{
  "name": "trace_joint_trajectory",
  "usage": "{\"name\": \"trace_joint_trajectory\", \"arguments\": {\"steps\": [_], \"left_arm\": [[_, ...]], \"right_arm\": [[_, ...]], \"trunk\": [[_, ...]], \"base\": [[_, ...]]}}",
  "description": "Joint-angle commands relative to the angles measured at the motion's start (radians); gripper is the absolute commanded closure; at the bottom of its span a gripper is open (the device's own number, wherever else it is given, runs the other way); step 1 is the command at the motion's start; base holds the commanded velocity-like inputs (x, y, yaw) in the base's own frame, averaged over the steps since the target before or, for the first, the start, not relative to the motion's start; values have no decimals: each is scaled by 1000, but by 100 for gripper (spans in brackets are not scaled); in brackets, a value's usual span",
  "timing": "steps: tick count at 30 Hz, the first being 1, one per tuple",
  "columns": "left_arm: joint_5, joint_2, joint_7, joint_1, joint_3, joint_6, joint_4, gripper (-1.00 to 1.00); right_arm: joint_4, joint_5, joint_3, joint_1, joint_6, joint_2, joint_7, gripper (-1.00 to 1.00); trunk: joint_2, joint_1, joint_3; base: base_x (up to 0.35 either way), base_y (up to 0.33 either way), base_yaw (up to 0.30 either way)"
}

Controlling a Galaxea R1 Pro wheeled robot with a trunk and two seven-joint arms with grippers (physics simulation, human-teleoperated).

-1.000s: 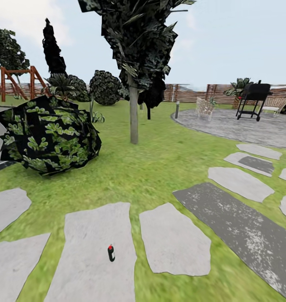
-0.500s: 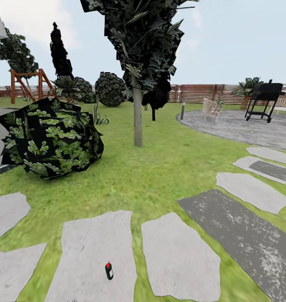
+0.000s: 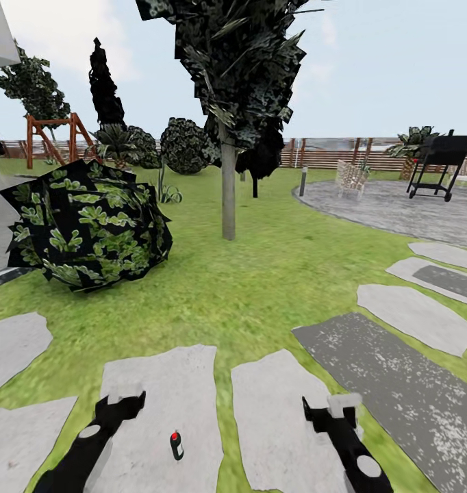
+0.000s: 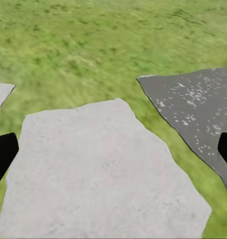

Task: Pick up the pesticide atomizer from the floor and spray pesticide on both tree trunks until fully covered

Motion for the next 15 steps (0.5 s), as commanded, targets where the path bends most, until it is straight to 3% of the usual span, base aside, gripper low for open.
{"name": "trace_joint_trajectory", "arguments": {"steps": [1, 3, 7, 12, 15], "left_arm": [[0, -1, -1, -40, 0, 35, -5, -100], [0, -2, -2, -125, 0, 80, -8, -100], [0, 1, -1, -183, -1, 98, -1, -100], [-2, 6, -1, -189, -2, 93, 5, -100], [1, 8, -2, -186, -2, 87, 7, -100]], "right_arm": [[-11, 2, 0, -46, 50, 0, 0, -100], [-24, 5, -1, -143, 132, 1, -1, -100], [-31, 6, -14, -238, 170, -1, -1, -100], [-30, 7, -73, -272, 178, -5, 5, -100], [-25, 8, -85, -276, 179, -18, 7, -100]], "trunk": [[0, 0, 0], [0, 0, 0], [0, 0, 0], [0, 0, 0], [0, 0, 0]], "base": [[0, 0, 0], [0, 0, 0], [0, 0, 0], [0, 0, 0], [65, -47, 0]]}}
